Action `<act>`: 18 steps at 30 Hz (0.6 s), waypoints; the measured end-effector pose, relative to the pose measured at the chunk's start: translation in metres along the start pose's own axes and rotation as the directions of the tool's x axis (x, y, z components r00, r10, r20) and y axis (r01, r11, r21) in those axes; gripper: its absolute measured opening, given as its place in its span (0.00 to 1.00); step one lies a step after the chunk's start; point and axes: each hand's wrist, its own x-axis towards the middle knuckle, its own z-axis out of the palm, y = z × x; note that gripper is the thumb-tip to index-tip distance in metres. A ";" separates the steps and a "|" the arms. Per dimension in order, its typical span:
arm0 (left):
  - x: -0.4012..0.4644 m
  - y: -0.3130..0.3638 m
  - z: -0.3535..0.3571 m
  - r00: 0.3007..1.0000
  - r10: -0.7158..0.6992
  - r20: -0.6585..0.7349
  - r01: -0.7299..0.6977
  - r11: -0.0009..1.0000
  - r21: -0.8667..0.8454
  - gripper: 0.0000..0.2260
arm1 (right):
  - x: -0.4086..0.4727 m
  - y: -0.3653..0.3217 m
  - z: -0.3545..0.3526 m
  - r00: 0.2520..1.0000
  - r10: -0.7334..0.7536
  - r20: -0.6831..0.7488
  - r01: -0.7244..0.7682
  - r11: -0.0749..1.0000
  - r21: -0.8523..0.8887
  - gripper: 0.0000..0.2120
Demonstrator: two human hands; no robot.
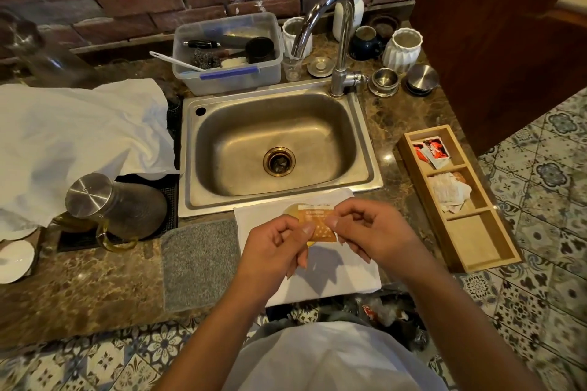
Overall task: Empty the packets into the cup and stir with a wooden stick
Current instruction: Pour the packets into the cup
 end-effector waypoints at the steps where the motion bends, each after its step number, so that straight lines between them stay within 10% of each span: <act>1: 0.000 0.001 0.000 1.000 0.005 0.000 -0.005 1.000 0.008 0.14 | 0.000 0.000 0.000 1.000 -0.003 -0.001 0.003 1.000 0.002 0.06; 18: -0.009 -0.027 -0.033 1.000 -0.011 0.018 0.009 0.992 0.129 0.06 | -0.011 0.027 0.039 0.998 -0.057 0.001 0.056 0.969 -0.241 0.07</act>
